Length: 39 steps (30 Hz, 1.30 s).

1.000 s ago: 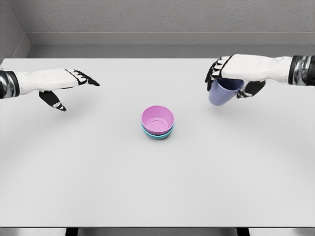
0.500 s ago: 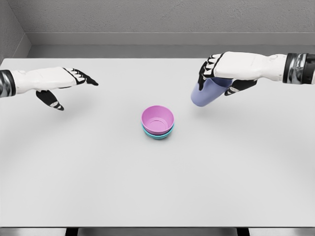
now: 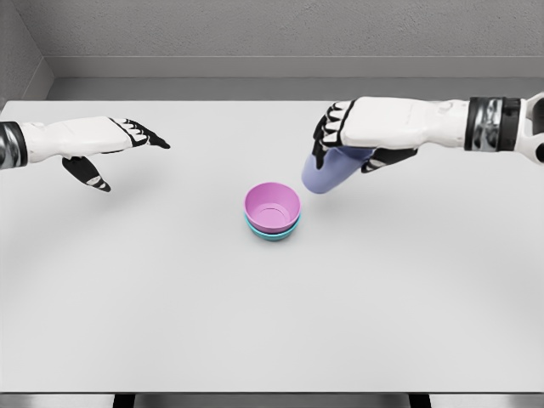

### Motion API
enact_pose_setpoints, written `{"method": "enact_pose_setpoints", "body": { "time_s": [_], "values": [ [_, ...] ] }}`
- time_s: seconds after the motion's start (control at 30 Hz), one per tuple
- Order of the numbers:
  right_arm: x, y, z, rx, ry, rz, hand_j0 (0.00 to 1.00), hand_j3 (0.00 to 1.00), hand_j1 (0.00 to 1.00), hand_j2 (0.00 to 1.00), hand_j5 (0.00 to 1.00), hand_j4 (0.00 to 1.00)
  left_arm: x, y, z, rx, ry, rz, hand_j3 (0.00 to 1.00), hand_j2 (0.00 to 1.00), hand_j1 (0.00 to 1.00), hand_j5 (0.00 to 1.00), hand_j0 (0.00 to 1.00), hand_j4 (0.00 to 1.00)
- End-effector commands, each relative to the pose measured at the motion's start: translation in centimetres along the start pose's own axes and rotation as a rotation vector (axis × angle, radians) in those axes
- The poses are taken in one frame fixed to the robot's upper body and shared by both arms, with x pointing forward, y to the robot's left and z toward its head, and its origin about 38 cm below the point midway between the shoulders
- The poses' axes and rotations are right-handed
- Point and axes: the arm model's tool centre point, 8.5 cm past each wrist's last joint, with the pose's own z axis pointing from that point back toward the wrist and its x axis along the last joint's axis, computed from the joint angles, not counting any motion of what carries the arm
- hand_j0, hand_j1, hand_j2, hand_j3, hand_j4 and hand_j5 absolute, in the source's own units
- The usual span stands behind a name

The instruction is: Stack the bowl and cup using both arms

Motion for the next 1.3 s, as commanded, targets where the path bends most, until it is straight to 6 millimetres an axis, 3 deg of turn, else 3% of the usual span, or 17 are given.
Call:
{"method": "enact_pose_setpoints", "body": {
  "time_s": [0.0,0.17,1.27],
  "values": [
    [0.8,-0.4,-0.3,-0.009,-0.023,0.012,0.58,0.58,0.58,0.58,0.58,0.58,0.0,0.1,0.0,0.004,0.000,0.005,1.00,1.00,1.00,1.00,1.00,1.00],
    [1.8,-0.2,-1.2,0.002,-0.060,0.021,0.58,0.58,0.58,0.58,0.58,0.58,-0.1,0.0,0.1,0.003,0.001,0.006,1.00,1.00,1.00,1.00,1.00,1.00],
    [2.9,-0.9,-4.4,-0.003,-0.121,0.033,0.58,0.58,0.58,0.58,0.58,0.58,0.0,-0.1,-0.1,0.002,-0.002,0.008,1.00,1.00,1.00,1.00,1.00,1.00]
  ]
}}
